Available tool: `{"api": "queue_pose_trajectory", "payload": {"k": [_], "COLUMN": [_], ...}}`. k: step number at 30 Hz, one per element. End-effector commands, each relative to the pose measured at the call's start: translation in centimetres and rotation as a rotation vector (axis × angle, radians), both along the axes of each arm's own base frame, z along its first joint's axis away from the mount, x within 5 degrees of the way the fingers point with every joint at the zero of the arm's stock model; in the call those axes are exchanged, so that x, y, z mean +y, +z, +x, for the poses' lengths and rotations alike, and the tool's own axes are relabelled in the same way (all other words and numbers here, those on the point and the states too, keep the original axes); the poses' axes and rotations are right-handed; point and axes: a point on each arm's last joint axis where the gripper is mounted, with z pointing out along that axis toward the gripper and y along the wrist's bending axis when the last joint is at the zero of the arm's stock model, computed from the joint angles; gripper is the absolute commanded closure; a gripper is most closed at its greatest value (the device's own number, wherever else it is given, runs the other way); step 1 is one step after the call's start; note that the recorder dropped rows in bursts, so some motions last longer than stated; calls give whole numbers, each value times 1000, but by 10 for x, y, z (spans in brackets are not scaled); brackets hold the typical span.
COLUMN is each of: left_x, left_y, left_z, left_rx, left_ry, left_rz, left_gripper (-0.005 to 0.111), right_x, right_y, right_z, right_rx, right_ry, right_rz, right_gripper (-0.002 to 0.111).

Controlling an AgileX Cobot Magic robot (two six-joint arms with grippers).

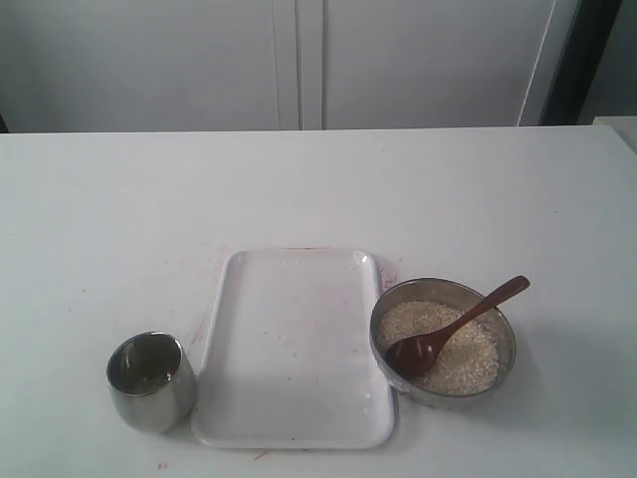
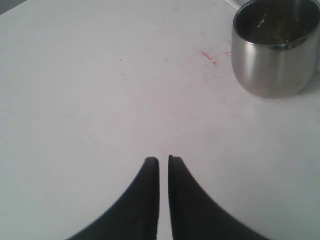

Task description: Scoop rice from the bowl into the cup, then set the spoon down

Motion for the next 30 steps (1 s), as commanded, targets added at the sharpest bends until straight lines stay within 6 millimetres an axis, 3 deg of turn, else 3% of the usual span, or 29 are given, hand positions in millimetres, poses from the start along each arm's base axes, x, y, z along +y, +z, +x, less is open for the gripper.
{"api": "queue_pose_trajectory", "payload": {"k": [1, 5, 12, 17, 25, 30], "left_x": [0, 0, 0, 0, 0, 0], "left_y": [-7, -7, -7, -7, -7, -7], "left_z": [-1, -1, -1, -1, -1, -1], "left_rx": [61, 61, 61, 61, 61, 61], "left_ry": [-4, -4, -4, -4, -4, -4], "left_rz": [-5, -5, -5, -5, -5, -5], "left_gripper": [92, 92, 92, 92, 92, 92], "right_x": [8, 15, 17, 22, 53, 53], "right_y": [27, 49, 65, 51, 28, 3], "right_z": [48, 91, 143, 164, 185, 201], "right_rx": [170, 261, 420, 442, 377, 481], "right_ry": [116, 212, 312, 530, 979, 1133], "right_rz": [-12, 4, -63, -253, -642, -871], "right_gripper": [108, 108, 108, 108, 108, 108]}}
